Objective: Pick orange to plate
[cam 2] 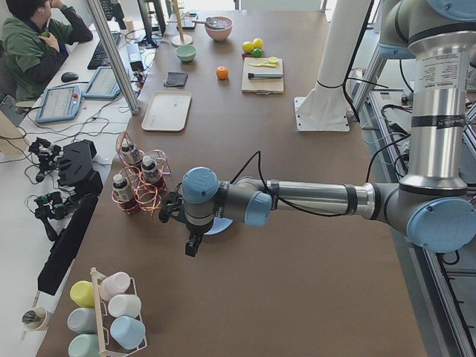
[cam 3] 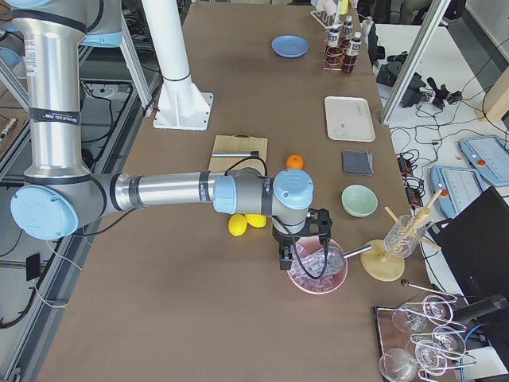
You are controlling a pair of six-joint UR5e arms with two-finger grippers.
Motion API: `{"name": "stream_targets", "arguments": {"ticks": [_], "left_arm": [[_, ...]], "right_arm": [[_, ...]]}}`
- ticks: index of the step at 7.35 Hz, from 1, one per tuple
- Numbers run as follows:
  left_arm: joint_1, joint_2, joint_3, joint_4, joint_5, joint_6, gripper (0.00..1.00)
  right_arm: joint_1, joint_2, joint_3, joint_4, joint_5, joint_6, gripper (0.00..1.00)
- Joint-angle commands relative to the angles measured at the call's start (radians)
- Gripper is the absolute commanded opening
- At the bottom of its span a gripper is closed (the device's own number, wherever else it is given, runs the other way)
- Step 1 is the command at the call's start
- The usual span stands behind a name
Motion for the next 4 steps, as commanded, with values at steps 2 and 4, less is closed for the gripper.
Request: {"name": "stream_targets", "arguments": {"ticks": [2,4], "left_arm": [[0.001,-0.001,0.001,0.000,-0.001,0.000,0.98],[0.001,-0.011,0.000,-0.002,0.002,0.006,0.98]], "right_arm": [[0.000,0.003,0.002,0.001,0.000,0.000,1.00],[0.000,0.001,0.002,0.001,0.000,0.000,1.00]]}}
